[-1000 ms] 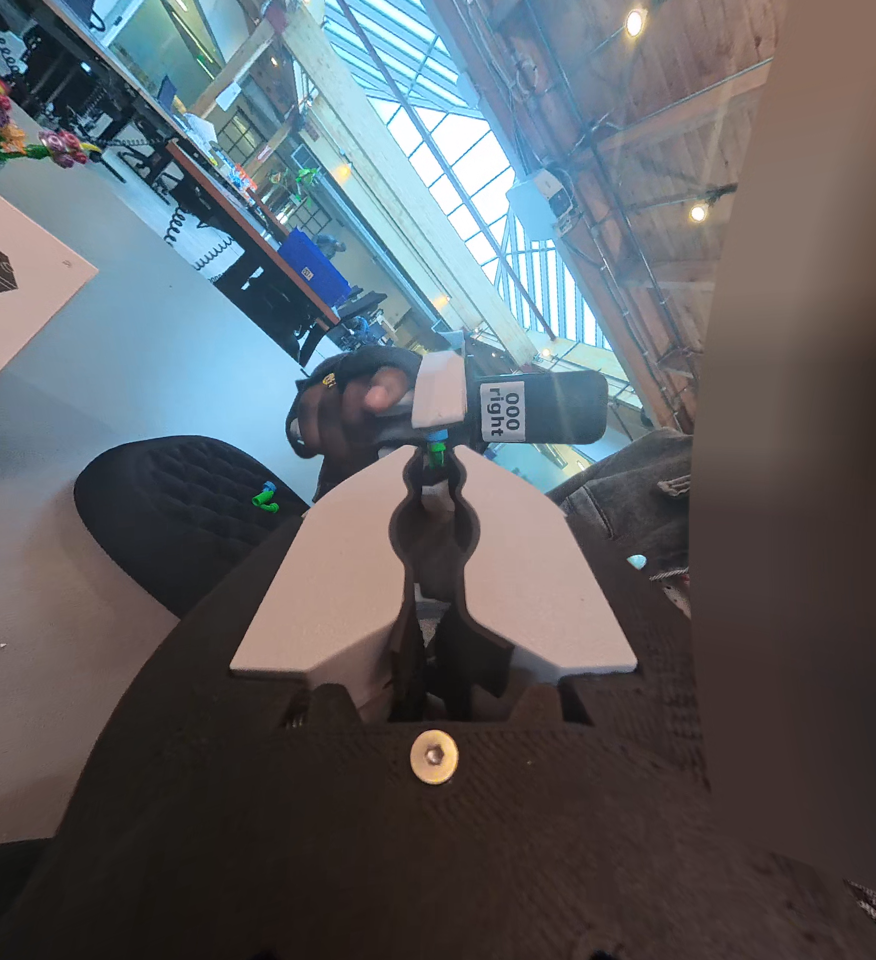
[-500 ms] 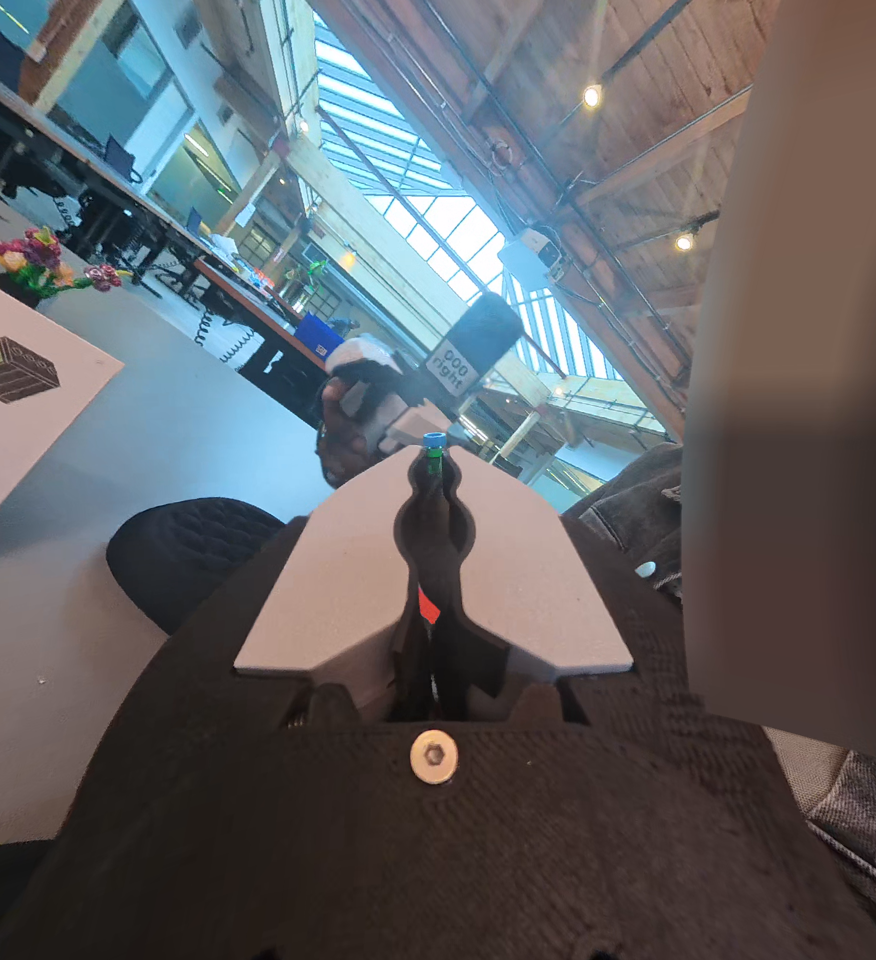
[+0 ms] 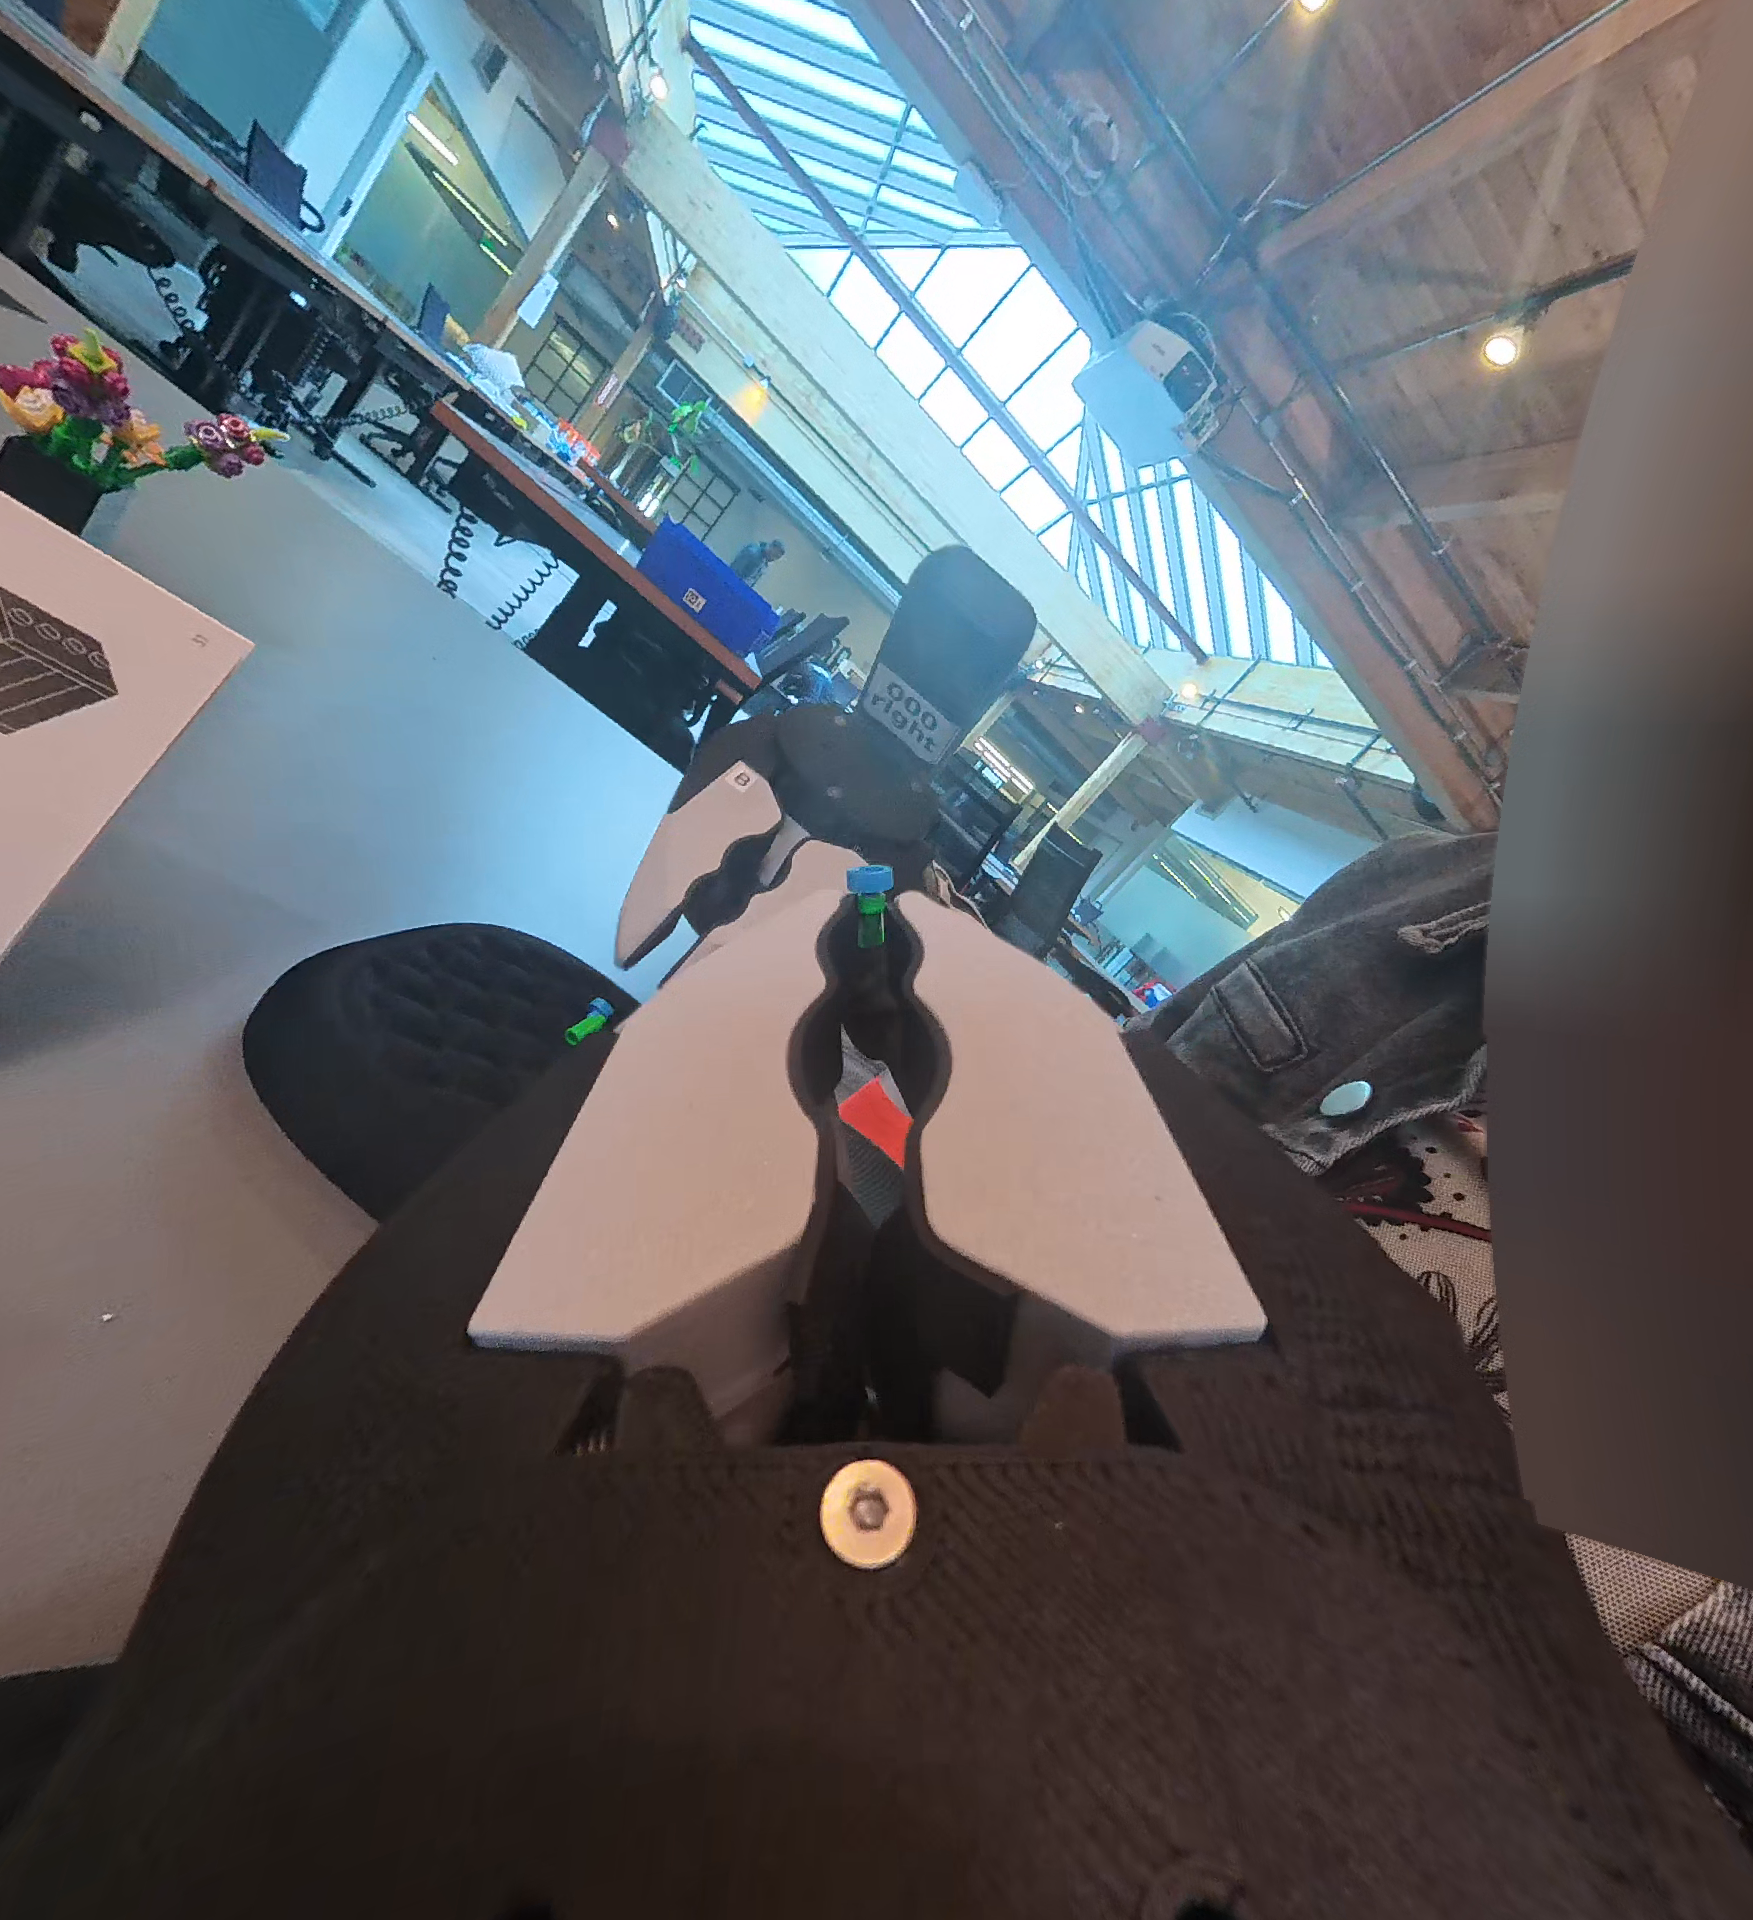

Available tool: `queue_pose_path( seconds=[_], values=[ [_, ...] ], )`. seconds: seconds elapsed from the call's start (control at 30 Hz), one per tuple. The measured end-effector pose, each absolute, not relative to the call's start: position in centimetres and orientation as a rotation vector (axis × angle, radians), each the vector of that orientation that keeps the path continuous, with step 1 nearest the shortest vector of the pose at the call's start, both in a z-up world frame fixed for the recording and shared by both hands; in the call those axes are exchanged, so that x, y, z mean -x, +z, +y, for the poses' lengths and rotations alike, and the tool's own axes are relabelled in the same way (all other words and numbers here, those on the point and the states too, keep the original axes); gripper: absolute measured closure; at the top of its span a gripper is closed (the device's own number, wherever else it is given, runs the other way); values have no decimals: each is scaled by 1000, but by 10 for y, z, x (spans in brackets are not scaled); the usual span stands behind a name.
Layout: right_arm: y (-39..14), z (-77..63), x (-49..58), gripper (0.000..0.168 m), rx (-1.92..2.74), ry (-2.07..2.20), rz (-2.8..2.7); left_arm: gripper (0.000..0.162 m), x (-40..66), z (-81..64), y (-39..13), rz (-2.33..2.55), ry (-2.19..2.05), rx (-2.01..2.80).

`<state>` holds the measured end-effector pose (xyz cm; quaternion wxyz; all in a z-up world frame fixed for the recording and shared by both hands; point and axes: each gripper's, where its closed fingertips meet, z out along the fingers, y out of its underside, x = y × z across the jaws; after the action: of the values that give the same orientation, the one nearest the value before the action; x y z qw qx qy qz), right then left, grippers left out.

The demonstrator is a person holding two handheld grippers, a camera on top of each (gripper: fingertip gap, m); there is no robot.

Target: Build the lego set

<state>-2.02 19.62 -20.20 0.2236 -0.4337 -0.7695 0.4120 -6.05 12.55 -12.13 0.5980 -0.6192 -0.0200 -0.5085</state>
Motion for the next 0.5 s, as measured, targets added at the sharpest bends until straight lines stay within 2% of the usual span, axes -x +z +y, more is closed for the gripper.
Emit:
queue_pose_path(
  seconds=[0.23, 0.5],
  values=[
    [-221, 192, 25, 158, 1244, 1055, -2211, 156, 56, 128, -127, -40, -1169, 1494],
    [-212, 185, 26, 163, 1205, 1155, -2232, 156, 39, 137, -145, 15, -1137, 1681]
  ],
)
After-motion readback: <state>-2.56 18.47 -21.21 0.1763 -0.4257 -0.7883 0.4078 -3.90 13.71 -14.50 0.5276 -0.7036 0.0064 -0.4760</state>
